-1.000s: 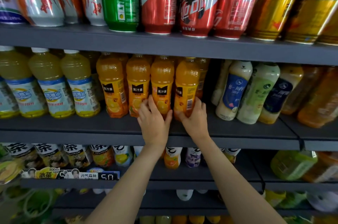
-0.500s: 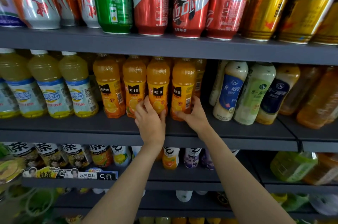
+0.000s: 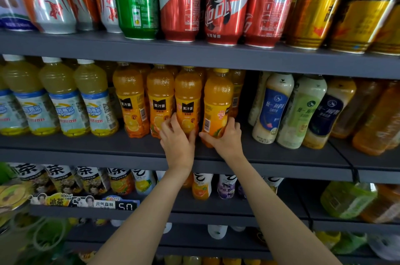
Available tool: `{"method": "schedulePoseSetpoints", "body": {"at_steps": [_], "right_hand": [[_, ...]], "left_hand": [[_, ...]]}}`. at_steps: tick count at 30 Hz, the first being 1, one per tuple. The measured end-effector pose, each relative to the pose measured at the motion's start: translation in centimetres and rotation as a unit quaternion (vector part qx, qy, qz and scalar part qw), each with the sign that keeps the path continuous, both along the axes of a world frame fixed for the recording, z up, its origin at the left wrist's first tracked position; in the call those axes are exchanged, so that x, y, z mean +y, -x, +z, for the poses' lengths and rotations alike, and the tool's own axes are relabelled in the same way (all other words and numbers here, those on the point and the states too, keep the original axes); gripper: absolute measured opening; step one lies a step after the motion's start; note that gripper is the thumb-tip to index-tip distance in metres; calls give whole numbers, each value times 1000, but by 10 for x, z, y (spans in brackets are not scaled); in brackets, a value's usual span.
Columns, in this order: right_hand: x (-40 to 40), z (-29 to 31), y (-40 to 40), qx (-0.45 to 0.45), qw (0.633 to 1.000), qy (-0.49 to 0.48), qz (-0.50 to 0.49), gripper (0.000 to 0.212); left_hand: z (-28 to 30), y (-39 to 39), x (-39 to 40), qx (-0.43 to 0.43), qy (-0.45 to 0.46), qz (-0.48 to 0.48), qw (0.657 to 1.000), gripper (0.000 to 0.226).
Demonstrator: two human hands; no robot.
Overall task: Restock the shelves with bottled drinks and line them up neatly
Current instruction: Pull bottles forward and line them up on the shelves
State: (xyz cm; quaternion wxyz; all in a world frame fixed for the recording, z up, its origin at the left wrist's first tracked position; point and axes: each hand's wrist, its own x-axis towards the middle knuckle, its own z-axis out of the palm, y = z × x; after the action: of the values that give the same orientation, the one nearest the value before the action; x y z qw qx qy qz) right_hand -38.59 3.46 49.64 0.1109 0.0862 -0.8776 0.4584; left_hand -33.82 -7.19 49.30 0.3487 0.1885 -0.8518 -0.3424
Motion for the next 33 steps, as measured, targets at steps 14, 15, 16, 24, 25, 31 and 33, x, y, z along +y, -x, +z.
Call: {"method": "schedulePoseSetpoints", "body": {"at_steps": [14,15,16,24,25,31,33], "right_hand": [[11,27,8,-33,986,82,142,59],[8,27,18,-6,994,72,78,63],[3,27,27,11,998,55,29,67],[-27,26,48,5,996,19,-83,65],[-26,25,47,6,996,14,-88,64],[-10,18,28,8,981,-43,-192,59],[-5,16,20,19,972,-65,-224,59]], "left_hand": [[14,-29,-42,51,-39,-88,994,74],[15,-30,-48,45,-42,-79,995,80],[16,-31,-52,43,-44,-77,995,82],[14,-25,-59,50,-34,-84,995,61],[13,-25,-60,54,-35,-86,994,60],[12,-24,-62,66,-33,-94,993,57],[12,-23,-62,67,-36,-96,992,56]]}}
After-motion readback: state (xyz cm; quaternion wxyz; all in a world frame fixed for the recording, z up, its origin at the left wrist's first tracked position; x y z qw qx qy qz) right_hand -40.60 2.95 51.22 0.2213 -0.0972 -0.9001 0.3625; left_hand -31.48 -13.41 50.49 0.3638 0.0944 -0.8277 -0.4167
